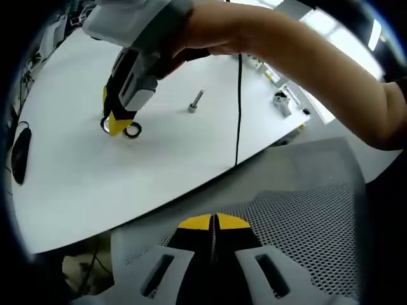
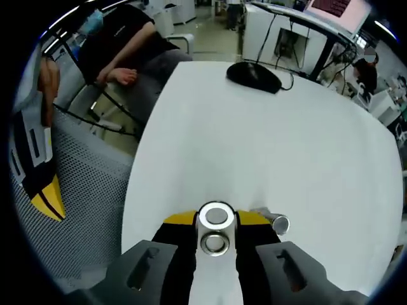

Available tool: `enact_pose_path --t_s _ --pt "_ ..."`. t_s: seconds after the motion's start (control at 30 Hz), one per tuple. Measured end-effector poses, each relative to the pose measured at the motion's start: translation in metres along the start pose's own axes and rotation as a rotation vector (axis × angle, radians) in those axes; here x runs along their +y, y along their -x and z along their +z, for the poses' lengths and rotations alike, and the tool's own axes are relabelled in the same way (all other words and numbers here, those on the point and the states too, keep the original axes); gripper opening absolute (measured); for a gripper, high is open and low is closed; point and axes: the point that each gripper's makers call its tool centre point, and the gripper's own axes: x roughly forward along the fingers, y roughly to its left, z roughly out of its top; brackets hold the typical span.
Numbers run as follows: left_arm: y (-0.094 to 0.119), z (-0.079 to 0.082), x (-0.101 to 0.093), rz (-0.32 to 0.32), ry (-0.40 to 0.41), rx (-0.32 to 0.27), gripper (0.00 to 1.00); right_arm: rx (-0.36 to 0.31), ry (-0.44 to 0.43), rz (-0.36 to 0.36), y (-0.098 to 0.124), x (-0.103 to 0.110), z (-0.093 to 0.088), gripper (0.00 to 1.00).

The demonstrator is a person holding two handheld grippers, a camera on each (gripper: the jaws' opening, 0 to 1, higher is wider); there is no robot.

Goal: Place the washer onto the threaded stud by aligning its center hole with the stud, sliding it down to the base, and recovering from edge contact or off-axis alignment until the washer reaches the visible bottom stop.

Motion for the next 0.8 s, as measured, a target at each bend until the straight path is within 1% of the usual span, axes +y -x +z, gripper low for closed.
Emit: enact_pose_path --t_s 0.27,0.43,0.57,0.8 --pt "0.0 0.0 0.0 -0.001 -0.004 0.0 0.0 0.007 0.026 -0.007 0.02 -0.001 0.001 0.23" --pt "0.0 0.0 0.0 -0.002 -0.005 0.0 0.0 0.026 0.033 -0.031 0.033 -0.009 0.001 0.23" --pt "0.0 0.0 0.0 -0.001 -0.005 -0.001 0.0 0.028 0.044 -0.041 0.04 -0.014 0.002 0.23" --pt "0.0 0.0 0.0 0.0 -0.003 -0.004 0.0 0.056 0.088 -0.059 0.046 -0.026 0.004 0.23"
